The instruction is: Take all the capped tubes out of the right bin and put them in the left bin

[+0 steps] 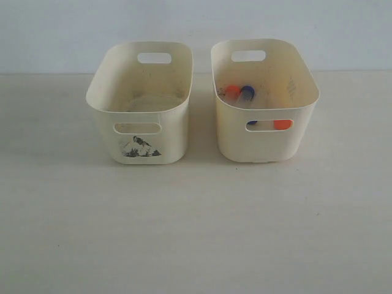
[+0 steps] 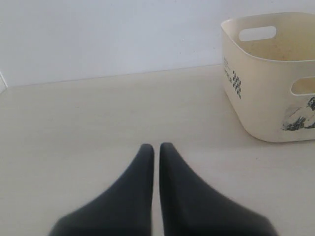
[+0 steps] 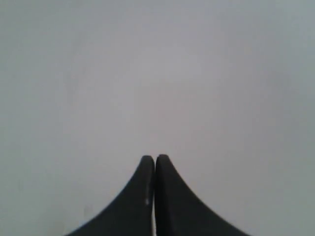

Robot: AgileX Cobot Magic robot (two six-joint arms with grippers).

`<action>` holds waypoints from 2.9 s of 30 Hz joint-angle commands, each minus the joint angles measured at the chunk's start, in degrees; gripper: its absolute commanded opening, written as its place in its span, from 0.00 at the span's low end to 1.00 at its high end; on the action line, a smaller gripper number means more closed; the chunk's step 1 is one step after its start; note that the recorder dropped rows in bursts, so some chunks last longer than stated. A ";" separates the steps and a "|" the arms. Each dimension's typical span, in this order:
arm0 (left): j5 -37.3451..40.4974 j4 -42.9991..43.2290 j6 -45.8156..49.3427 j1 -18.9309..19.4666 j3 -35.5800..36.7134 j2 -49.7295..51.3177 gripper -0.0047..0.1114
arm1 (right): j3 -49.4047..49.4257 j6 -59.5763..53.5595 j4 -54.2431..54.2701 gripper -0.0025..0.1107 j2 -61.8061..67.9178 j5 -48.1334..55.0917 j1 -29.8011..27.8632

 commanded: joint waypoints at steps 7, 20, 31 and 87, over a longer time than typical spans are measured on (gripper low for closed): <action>-0.54 -0.64 -0.66 0.06 -0.21 -0.10 0.08 | -3.78 6.40 11.75 0.02 14.58 36.73 -0.12; -0.54 -0.64 -0.66 0.06 -0.21 -0.10 0.08 | -37.97 -23.92 27.71 0.02 43.82 59.01 -0.08; -0.54 -0.64 -0.66 0.06 -0.21 -0.10 0.08 | -50.91 -31.98 39.01 0.02 73.68 57.33 2.39; -0.54 -0.64 -0.66 0.06 -0.21 -0.10 0.08 | -121.53 22.88 -3.22 0.57 139.97 84.35 13.16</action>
